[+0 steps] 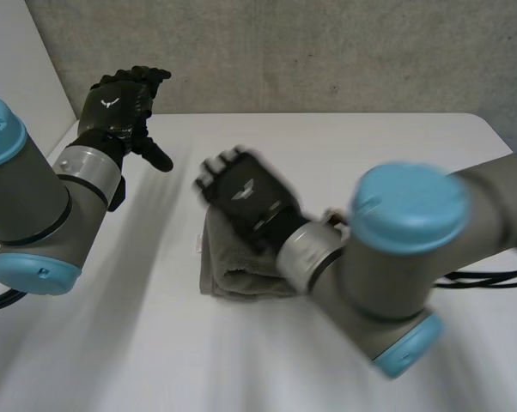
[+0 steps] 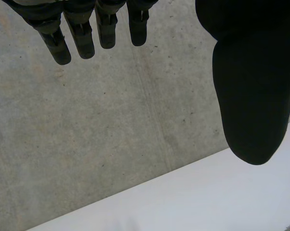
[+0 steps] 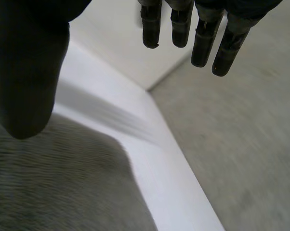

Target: Fold the laundry

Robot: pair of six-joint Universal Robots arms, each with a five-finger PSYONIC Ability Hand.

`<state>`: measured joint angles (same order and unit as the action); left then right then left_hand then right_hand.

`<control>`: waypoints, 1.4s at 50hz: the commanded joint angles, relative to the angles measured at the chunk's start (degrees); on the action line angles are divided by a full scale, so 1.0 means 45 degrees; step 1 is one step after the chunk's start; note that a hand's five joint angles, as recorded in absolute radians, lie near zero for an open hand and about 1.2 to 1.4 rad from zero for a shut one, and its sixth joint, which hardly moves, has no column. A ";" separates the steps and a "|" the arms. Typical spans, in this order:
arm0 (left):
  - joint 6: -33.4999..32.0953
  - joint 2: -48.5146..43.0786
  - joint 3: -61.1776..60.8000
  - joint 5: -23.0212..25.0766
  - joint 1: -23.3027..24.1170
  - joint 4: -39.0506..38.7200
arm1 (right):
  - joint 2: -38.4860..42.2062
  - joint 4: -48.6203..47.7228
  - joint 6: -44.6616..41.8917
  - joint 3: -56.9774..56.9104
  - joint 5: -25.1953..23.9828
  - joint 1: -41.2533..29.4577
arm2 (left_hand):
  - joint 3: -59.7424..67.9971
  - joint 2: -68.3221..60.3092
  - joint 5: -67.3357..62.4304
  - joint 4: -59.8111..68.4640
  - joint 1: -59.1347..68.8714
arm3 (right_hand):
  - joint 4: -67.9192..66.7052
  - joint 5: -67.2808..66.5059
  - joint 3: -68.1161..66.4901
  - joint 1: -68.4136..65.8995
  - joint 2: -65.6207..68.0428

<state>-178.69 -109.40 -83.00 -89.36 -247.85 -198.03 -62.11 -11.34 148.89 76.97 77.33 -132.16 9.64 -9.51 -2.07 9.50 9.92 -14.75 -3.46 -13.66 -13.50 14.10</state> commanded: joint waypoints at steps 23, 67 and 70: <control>0.0667 -0.3343 -0.0325 0.0034 0.2128 0.1095 | 0.2474 0.0880 0.6269 -0.0015 -0.0818 0.2592 | 0.0081 -0.0109 0.0460 0.0111 0.0019 | 0.1054 0.0768 0.0814 0.0779 -0.0912; 0.0550 0.3433 0.2390 -0.0708 0.0332 0.6057 | -0.4342 0.4122 0.6035 -0.1773 0.2737 0.4252 | 0.0081 -0.0109 0.0460 0.0111 0.0019 | 0.1054 0.0768 0.0814 0.0779 -0.0912; 0.0530 0.3433 0.2351 -0.0708 0.0351 0.6057 | -0.4323 0.4122 0.5976 -0.1773 0.2717 0.4232 | 0.0081 -0.0109 0.0460 0.0111 0.0019 | 0.1054 0.0768 0.0814 0.0779 -0.0912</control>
<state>-176.22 -93.88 -71.94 -92.50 -246.46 -170.64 -81.91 7.46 176.09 68.97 89.70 -112.99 9.49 -9.46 -2.10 9.47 9.93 -14.74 -3.46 -13.66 -13.50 14.11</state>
